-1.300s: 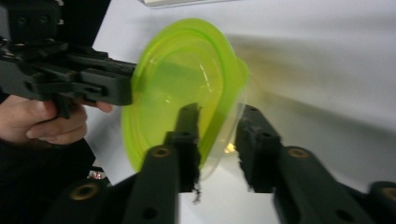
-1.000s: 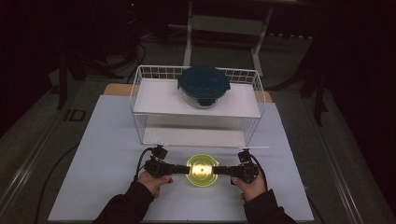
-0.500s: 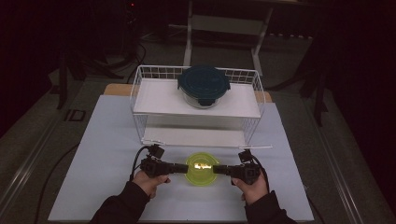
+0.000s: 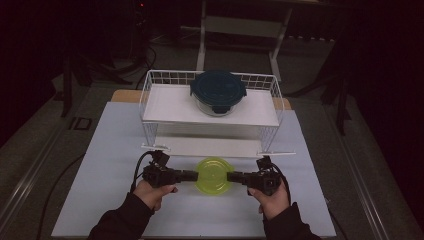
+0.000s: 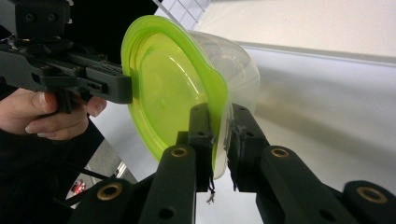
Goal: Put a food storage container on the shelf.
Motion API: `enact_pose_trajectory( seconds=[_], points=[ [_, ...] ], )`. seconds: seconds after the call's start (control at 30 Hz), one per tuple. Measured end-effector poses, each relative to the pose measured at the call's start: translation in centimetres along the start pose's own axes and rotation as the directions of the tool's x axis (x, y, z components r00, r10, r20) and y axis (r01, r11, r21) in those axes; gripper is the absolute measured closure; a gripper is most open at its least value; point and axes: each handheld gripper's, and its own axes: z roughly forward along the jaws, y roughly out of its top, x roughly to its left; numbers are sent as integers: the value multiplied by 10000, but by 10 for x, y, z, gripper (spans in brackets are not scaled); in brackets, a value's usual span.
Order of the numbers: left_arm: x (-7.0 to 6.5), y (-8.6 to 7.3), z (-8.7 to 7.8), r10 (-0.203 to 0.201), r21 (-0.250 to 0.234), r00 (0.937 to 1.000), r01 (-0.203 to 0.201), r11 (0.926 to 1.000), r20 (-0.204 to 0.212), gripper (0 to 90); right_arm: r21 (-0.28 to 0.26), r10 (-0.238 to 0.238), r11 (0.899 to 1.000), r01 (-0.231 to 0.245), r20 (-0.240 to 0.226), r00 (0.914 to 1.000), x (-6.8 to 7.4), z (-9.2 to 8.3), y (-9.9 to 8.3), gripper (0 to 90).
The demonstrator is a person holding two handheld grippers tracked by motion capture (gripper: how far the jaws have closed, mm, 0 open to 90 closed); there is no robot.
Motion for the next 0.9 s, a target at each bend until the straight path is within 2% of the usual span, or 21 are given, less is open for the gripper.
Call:
enact_pose_trajectory(
  seconds=[0.5, 0.9],
  points=[
    [-31, 19, -22, 647, -394, 9979, -650, 9971, -82, 823, -559, -533, 9970, 529, -43, 9986, 27, -25, 17, 808],
    [-54, 46, -43, 1037, -944, 9945, -1047, 9900, -159, 823, -1066, -1061, 9886, 1061, 54, 9943, 52, -44, 46, 808]
  ],
)
